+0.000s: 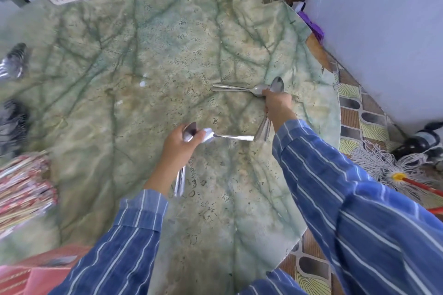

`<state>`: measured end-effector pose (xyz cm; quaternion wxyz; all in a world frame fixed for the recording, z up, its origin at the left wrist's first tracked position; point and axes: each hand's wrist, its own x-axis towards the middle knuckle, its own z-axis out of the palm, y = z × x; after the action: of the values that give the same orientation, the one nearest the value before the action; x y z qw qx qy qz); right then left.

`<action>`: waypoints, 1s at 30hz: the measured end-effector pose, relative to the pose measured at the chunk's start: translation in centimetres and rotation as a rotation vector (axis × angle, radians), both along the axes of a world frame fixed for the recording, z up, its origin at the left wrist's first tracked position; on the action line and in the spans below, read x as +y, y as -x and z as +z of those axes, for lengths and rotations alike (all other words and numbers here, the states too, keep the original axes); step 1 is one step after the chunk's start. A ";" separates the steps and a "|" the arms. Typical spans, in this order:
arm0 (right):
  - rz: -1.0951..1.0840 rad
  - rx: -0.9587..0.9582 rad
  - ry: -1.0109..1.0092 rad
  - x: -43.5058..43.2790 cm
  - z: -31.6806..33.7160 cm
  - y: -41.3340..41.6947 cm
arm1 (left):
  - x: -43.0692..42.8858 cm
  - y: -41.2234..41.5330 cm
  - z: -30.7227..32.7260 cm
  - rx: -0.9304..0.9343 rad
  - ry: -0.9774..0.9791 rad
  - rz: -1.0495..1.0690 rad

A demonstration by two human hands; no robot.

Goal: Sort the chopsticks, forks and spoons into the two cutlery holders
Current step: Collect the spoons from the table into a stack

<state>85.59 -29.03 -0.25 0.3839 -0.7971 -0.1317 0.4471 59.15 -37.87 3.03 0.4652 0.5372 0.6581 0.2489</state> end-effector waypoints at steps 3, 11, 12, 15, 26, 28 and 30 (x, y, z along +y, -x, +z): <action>-0.075 0.059 -0.102 -0.2 0.0 -0.2 | 0.2 0.3 1.5 -0.154 -0.013 0.045; -0.058 0.137 -0.586 -3.0 4.7 -0.3 | 0.9 1.2 4.9 -0.750 -0.010 0.449; 0.010 0.118 -0.620 -3.6 5.8 0.1 | 0.8 1.3 5.5 -0.827 0.005 0.503; 0.304 0.082 -0.634 -5.4 9.3 2.3 | 0.1 1.7 7.2 -0.994 0.038 0.587; 0.881 0.105 -0.521 -11.2 18.4 21.6 | -6.2 10.1 13.9 -0.695 0.085 0.408; 0.910 0.098 -0.502 -12.5 19.0 25.4 | -7.6 13.2 14.6 -0.642 0.080 0.382; 0.919 0.080 -0.486 -13.6 19.5 29.1 | -8.8 16.6 14.7 -0.609 0.055 0.388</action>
<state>56.45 -42.67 19.24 0.3269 -0.5272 -0.5531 0.5561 42.53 -46.68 17.70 0.5982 0.2911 0.5855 0.4634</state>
